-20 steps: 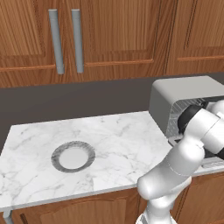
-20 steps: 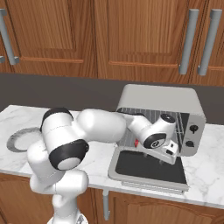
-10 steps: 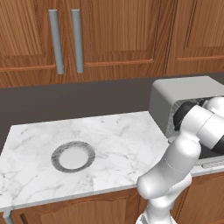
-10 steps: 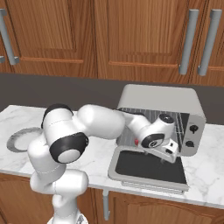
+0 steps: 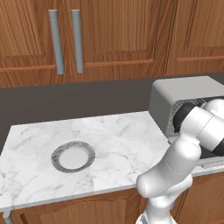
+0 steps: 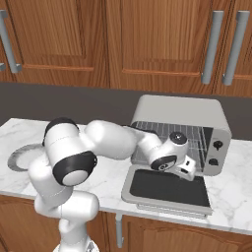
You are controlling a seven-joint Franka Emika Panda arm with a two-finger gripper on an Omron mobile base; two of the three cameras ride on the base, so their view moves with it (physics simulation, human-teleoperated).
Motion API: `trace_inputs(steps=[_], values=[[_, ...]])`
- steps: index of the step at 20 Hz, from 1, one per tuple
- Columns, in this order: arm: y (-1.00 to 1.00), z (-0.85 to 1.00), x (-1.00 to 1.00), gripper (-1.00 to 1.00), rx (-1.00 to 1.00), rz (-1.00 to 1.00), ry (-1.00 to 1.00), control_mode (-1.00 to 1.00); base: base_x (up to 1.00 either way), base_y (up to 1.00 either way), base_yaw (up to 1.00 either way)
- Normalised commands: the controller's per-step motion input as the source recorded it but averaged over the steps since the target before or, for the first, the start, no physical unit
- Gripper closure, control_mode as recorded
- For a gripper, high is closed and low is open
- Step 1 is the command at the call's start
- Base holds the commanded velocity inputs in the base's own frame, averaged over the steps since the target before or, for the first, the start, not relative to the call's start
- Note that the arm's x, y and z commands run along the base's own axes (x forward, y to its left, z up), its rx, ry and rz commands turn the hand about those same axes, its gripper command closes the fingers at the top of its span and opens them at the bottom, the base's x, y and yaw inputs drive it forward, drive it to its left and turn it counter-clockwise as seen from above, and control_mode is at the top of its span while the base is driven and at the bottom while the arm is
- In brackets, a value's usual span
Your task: Open the toaster oven door. Place the hotdog bun on the top rack in the toaster oven and place the steak on the bottom rack.
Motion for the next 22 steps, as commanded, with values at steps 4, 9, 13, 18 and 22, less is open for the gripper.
trace_inputs(steps=[4,9,13,18,22], values=[[0.23,-0.24,0.3,-1.0,-0.03,-0.07,-0.15,-1.0,0.0,0.0,0.0],[0.01,-0.1,0.33,-1.0,0.0,-0.05,-0.03,-1.0,0.0,0.0,0.0],[-0.06,0.0,0.19,-1.0,0.0,-0.03,0.0,-1.0,0.0,0.0,0.0],[-0.01,0.0,-0.06,-1.0,0.0,0.0,-0.01,-1.0,0.0,0.0,0.0],[-0.01,0.08,-0.34,-1.0,0.0,0.02,-0.16,-1.0,0.0,0.0,0.0]])
